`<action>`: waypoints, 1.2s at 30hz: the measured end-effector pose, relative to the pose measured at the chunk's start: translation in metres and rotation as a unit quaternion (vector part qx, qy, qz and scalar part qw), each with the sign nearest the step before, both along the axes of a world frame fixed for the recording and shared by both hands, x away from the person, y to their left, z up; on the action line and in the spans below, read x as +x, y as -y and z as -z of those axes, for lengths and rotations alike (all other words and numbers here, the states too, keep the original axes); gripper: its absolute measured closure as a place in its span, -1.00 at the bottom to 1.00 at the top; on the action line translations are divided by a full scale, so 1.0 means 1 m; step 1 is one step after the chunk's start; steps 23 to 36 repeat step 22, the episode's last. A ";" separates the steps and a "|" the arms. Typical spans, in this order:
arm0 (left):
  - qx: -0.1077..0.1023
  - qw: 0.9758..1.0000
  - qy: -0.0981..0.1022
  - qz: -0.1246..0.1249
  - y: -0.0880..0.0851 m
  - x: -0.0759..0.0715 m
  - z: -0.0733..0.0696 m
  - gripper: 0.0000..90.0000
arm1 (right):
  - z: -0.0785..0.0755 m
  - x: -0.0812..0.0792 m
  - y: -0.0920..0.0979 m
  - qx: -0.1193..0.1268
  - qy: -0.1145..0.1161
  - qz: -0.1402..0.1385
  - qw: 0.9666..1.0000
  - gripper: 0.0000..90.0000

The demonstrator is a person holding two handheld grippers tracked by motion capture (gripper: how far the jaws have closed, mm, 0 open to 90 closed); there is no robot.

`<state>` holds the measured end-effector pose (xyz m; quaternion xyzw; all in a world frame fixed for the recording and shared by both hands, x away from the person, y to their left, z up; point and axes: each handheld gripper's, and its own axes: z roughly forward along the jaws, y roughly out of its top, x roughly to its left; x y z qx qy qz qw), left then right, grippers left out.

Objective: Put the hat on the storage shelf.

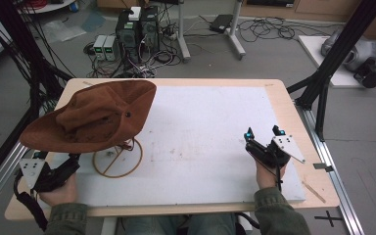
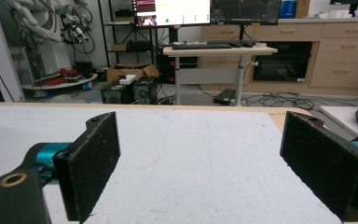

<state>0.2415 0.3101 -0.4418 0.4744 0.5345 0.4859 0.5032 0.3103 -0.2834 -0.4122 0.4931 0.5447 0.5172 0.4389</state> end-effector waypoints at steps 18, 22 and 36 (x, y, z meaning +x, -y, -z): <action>-0.001 1.000 -0.001 0.001 0.000 0.000 0.000 -0.72 | 0.000 0.001 0.000 0.005 -0.003 -0.005 1.000 -0.74; -0.002 1.000 -0.001 0.001 0.000 0.000 0.000 -0.72 | 0.000 0.001 0.001 0.007 -0.004 -0.004 1.000 -0.74; -0.002 1.000 -0.001 0.001 0.000 0.000 0.000 -0.72 | 0.000 0.001 0.001 0.007 -0.004 -0.004 1.000 -0.74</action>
